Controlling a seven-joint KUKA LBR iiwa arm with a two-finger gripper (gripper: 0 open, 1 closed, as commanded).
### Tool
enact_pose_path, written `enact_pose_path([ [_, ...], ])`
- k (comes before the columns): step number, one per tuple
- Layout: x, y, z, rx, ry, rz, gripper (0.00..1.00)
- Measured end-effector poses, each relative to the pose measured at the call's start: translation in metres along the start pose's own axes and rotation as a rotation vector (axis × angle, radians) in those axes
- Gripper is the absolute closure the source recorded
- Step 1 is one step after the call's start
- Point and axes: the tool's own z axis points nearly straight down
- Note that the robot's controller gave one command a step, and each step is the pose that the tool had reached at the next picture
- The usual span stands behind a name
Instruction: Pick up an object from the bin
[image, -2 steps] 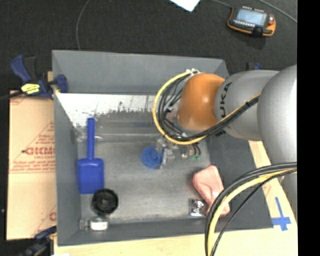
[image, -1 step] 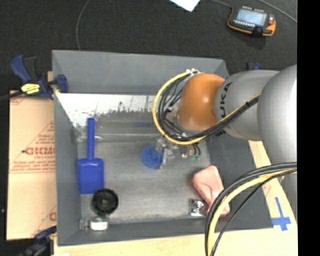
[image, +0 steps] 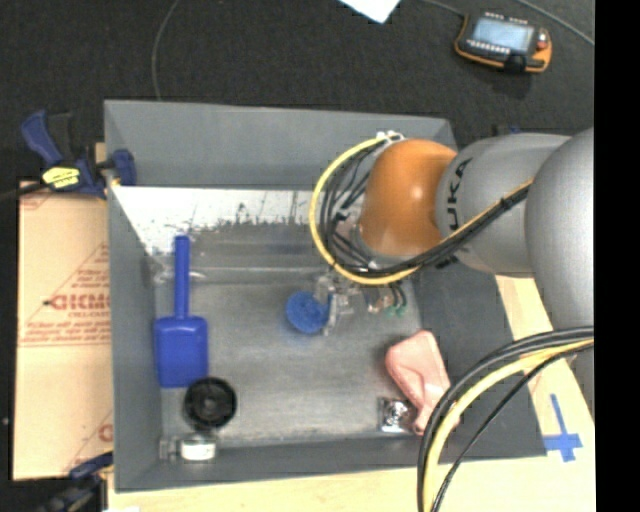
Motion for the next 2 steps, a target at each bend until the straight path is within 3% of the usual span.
enact_pose_path([
  [2, -0.0025, -0.0008, -0.0277, 0.001, -0.008, 0.000, 1.00],
])
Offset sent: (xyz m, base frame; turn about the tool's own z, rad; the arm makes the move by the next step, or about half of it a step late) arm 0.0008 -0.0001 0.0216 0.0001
